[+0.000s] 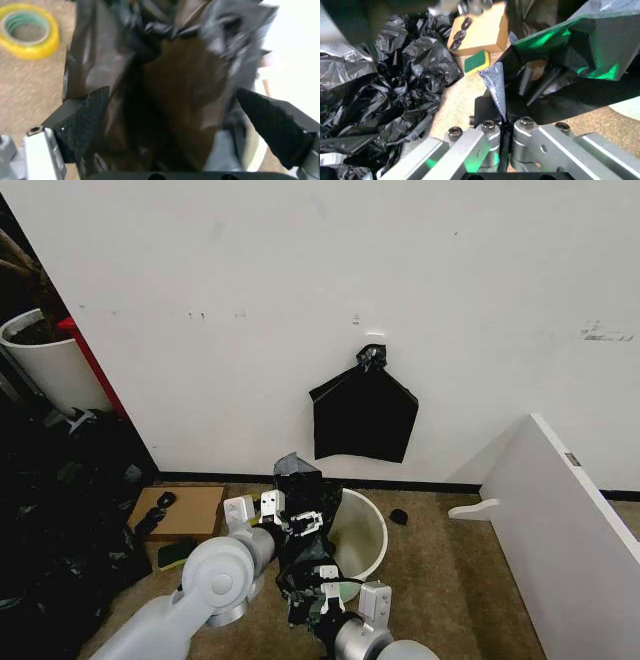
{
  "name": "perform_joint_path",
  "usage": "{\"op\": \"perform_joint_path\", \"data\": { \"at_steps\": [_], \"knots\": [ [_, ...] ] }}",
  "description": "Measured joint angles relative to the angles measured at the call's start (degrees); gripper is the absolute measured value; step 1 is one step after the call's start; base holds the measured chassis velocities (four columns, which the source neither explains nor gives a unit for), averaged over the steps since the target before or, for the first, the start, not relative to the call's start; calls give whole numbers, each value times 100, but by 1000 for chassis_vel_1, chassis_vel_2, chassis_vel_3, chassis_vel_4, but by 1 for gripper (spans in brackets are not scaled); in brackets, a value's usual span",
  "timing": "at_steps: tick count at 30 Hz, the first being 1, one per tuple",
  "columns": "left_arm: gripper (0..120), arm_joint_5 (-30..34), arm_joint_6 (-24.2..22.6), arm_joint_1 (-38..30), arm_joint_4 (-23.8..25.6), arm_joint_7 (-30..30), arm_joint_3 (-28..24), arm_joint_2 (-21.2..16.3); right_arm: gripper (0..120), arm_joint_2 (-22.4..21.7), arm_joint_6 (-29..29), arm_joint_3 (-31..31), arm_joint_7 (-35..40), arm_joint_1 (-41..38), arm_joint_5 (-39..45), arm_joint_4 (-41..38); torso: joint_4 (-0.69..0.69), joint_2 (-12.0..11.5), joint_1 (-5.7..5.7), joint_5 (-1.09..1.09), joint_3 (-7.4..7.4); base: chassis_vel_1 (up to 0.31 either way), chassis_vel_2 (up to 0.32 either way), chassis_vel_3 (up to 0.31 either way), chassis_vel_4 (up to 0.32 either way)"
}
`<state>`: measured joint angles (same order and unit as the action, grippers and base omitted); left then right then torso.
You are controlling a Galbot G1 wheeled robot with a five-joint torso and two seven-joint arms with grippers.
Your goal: Place the garbage bag over the trash bin.
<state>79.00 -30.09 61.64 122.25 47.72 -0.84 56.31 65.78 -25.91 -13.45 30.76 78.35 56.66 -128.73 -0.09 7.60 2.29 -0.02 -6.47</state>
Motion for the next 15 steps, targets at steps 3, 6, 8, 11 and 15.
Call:
{"op": "perform_joint_path", "data": {
  "at_steps": [3,6,8,11,15],
  "knots": [
    [100,-45,-43,64,-70,77,6,12,0,1,0,-8,6,-2,6,0,0,0,0,0,0,0,0,0,0],
    [99,-168,-53,106,-175,99,17,26,0,7,-1,-27,18,-4,10,2,0,0,0,0,0,0,0,0,0],
    [99,-198,-54,106,-208,100,19,30,0,7,-2,-28,22,-4,11,3,0,0,0,0,0,0,0,0,0],
    [98,-250,-54,93,-311,101,22,54,0,8,-2,-26,26,0,19,3,0,0,0,-1,0,0,0,0,0],
    [98,-268,-52,46,-471,90,23,107,0,13,-2,-8,40,10,36,2,0,0,0,-1,0,0,0,0,0]
  ]
}}
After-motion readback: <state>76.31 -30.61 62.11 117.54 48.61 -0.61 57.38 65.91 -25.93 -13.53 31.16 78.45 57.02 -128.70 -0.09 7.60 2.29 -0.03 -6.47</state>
